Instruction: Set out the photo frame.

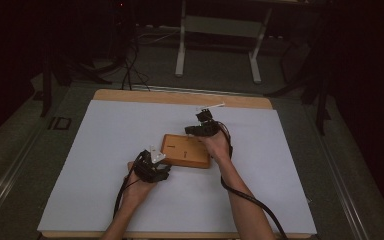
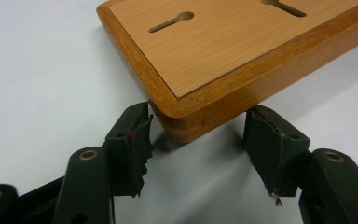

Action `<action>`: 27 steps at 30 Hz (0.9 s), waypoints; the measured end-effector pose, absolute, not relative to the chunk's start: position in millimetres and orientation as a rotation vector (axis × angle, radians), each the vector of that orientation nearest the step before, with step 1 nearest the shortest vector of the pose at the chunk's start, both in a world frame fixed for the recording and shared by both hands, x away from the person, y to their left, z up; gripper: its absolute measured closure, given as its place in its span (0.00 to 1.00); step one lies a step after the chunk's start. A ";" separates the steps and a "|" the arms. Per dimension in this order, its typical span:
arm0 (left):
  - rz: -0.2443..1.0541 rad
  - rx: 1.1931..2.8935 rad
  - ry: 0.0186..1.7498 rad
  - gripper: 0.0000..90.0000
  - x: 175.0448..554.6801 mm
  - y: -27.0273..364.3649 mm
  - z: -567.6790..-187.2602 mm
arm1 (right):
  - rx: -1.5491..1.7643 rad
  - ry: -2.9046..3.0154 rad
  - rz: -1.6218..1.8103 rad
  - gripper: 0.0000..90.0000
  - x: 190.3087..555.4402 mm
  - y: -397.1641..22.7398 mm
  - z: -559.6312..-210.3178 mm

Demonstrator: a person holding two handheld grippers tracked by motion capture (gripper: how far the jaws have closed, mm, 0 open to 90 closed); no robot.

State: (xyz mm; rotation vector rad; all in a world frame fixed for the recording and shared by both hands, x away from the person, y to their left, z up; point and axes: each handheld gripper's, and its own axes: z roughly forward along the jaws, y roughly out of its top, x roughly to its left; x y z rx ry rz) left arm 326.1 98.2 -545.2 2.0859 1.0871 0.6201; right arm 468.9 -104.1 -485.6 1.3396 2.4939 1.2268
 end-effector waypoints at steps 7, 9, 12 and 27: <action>0.746 2.143 1.024 0.42 333.4 91.6 -543.3 | 1.353 2.499 1.217 0.94 474.6 -104.1 -484.8; 0.764 2.145 1.011 0.42 334.4 91.8 -543.3 | 1.359 2.508 1.210 0.94 476.0 -103.9 -484.0; 0.780 2.129 0.999 0.42 335.8 92.0 -542.9 | 1.357 2.519 1.203 0.94 479.1 -104.1 -483.4; 0.793 2.081 0.923 0.43 338.9 94.1 -538.7 | 1.361 2.523 1.190 0.93 487.5 -106.7 -482.0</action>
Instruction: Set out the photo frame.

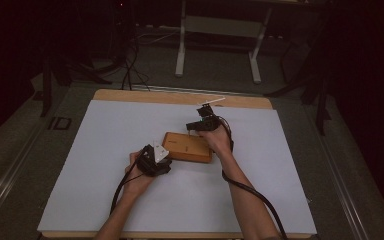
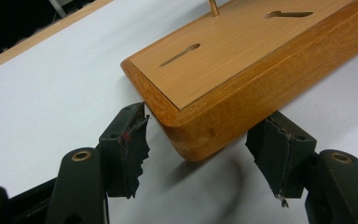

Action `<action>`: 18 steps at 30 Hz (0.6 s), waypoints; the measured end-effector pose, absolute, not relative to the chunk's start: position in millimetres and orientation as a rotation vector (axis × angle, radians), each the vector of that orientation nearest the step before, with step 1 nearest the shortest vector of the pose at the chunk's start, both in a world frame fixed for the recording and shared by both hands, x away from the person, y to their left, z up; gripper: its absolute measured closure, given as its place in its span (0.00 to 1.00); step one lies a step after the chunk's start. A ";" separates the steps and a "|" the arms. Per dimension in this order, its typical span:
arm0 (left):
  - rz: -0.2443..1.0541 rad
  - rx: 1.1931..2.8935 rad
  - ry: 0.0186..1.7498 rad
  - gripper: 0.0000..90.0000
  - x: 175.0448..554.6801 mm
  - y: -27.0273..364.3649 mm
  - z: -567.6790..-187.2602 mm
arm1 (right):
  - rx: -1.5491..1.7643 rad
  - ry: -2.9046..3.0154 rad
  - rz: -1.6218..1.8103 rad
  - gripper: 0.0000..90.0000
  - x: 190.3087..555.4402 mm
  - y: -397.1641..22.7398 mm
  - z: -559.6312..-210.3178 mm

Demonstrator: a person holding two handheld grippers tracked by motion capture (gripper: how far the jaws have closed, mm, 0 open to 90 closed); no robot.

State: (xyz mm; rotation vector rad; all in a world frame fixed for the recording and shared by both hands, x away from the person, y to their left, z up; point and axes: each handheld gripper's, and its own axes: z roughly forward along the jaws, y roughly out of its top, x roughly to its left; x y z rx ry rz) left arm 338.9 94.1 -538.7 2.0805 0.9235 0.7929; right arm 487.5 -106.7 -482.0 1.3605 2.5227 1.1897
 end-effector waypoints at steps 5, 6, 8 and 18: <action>0.791 2.069 0.899 0.45 337.2 92.5 -536.7 | 1.360 2.508 1.188 0.93 487.2 -108.4 -481.7; 0.793 2.063 0.893 0.45 336.8 92.0 -536.2 | 1.362 2.507 1.189 0.93 487.4 -108.6 -481.7; 0.804 2.062 0.880 0.45 336.2 91.6 -535.5 | 1.366 2.509 1.186 0.93 488.2 -108.8 -481.6; 0.822 2.061 0.822 0.42 344.6 90.0 -532.7 | 1.368 2.540 1.156 0.94 495.0 -108.0 -479.8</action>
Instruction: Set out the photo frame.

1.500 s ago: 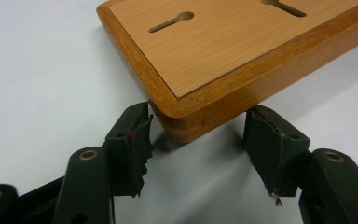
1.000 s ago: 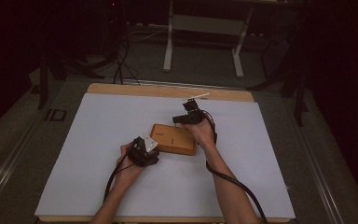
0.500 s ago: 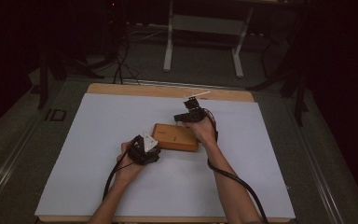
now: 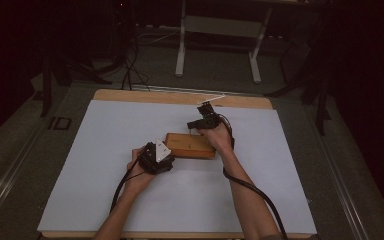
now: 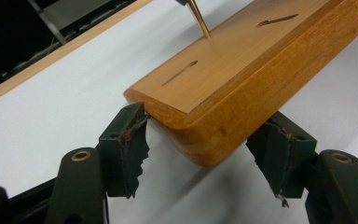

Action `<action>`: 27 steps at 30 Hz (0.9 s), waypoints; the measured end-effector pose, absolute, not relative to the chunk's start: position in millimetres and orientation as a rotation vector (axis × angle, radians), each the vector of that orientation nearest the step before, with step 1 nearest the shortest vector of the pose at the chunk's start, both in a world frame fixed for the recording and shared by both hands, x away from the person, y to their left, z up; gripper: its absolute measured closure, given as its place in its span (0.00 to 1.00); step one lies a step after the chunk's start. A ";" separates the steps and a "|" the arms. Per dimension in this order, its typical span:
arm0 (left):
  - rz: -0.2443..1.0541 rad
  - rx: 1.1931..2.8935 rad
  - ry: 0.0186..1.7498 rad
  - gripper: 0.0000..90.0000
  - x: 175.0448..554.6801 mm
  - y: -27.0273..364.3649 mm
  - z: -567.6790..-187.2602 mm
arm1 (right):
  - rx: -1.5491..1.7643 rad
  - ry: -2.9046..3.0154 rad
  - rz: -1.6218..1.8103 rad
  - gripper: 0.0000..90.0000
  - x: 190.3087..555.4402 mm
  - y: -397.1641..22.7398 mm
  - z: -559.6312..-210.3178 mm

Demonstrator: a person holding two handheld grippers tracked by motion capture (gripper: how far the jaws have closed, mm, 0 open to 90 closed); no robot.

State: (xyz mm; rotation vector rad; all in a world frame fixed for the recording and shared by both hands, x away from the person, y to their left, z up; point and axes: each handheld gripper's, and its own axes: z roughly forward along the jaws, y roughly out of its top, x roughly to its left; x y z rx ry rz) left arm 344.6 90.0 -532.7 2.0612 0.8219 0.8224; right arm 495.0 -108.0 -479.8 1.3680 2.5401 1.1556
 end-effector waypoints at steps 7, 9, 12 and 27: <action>0.834 2.051 0.782 0.42 344.4 88.9 -531.2 | 1.355 2.560 1.133 0.93 497.2 -107.6 -478.7; 0.831 2.050 0.778 0.42 344.6 88.4 -530.3 | 1.354 2.570 1.127 0.93 498.0 -107.6 -478.2; 0.821 2.045 0.778 0.41 345.4 88.0 -529.9 | 1.337 2.580 1.113 0.93 499.0 -107.4 -477.6; 0.788 2.030 0.812 0.43 350.0 91.2 -528.5 | 1.214 2.617 1.107 0.71 495.4 -117.1 -468.2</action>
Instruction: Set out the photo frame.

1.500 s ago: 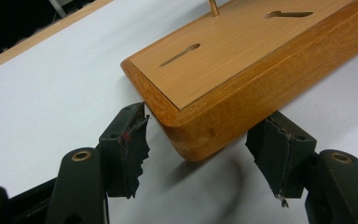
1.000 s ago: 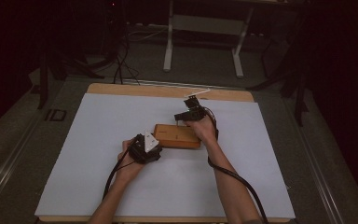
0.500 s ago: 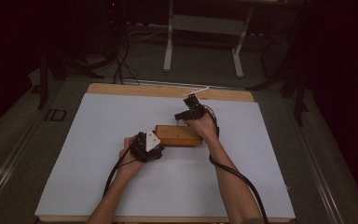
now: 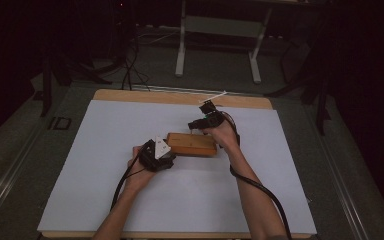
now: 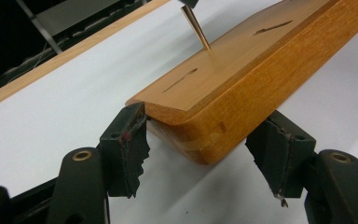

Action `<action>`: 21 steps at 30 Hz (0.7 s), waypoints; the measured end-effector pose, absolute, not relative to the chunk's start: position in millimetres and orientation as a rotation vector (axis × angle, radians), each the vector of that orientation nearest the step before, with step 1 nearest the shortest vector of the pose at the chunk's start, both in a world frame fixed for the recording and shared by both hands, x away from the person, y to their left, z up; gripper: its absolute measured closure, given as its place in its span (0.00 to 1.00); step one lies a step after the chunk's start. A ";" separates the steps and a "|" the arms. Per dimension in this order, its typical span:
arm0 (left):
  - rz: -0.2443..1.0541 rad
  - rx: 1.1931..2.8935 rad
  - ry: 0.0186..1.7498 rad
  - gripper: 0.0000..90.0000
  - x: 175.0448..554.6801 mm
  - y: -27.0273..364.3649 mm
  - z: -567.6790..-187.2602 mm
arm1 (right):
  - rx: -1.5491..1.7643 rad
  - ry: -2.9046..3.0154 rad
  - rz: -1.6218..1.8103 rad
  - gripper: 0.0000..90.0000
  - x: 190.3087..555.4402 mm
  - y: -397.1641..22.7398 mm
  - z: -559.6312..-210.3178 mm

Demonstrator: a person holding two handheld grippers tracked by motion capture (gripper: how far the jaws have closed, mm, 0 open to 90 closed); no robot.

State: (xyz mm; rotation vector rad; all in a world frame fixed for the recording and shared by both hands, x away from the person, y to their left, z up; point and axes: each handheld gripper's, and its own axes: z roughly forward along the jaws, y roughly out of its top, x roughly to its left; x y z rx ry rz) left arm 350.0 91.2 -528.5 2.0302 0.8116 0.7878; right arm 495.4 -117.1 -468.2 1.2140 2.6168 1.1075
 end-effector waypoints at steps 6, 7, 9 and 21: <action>0.783 2.018 0.809 0.44 349.0 90.0 -527.1 | 1.198 2.580 1.148 0.67 491.3 -135.2 -464.0; 0.780 2.017 0.809 0.44 349.0 90.0 -527.0 | 1.192 2.567 1.160 0.66 488.8 -140.5 -462.5; 0.779 2.021 0.809 0.44 348.9 90.1 -526.9 | 1.172 2.538 1.184 0.65 482.7 -152.4 -460.9; 0.775 2.011 0.794 0.45 346.7 88.8 -523.4 | 1.007 2.463 1.147 0.63 434.6 -213.8 -479.7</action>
